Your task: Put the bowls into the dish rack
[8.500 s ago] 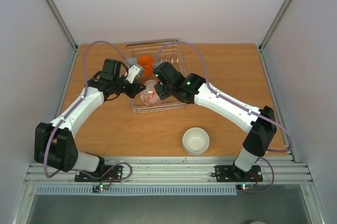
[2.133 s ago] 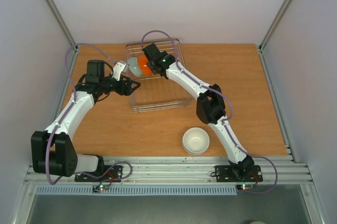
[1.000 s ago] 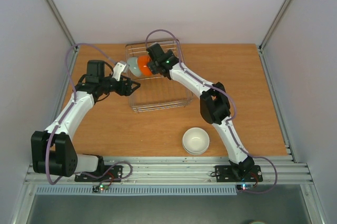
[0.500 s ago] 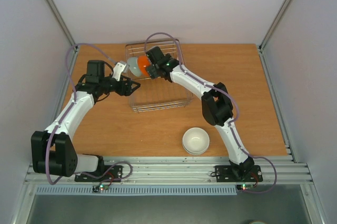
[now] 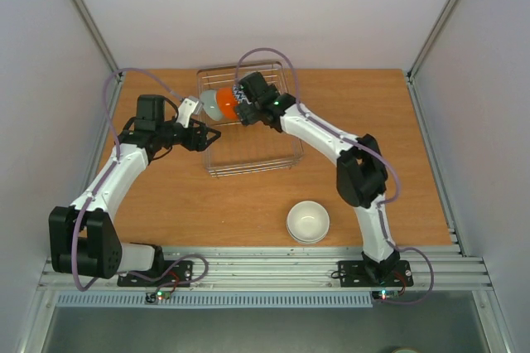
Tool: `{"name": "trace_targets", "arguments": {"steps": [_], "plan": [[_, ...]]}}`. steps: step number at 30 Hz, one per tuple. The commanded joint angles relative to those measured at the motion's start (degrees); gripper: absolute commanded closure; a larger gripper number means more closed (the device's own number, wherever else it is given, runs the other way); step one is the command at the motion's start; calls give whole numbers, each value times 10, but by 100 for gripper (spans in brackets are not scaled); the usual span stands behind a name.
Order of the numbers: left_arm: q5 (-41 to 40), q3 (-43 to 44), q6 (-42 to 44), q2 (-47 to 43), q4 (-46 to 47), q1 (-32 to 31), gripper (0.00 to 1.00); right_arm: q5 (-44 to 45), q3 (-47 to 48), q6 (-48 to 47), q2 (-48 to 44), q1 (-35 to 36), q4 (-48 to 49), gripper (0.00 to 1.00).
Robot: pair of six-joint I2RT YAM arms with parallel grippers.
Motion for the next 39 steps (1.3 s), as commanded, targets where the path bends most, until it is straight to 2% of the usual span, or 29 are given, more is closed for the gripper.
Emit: {"name": "trace_targets", "arguments": {"steps": [1, 9, 20, 27, 31, 35, 39], "plan": [[11, 4, 3, -7, 12, -1, 26, -26, -52, 39, -104, 5, 12, 1], [10, 3, -4, -2, 15, -1, 26, -1, -149, 88, -221, 14, -38, 5], [17, 6, -9, 8, 15, 0, 25, 47, -344, 229, -411, 19, -202, 21], [22, 5, -13, 12, 16, 0, 26, 31, -450, 319, -494, 19, -291, 37], [22, 6, -15, 12, 17, -1, 25, -10, -502, 361, -539, 27, -310, 52], [22, 6, -15, 15, 16, -1, 25, -41, -537, 390, -567, 45, -325, 61], [23, 5, -15, 17, 17, -1, 26, -47, -562, 422, -581, 75, -348, 64]]}}
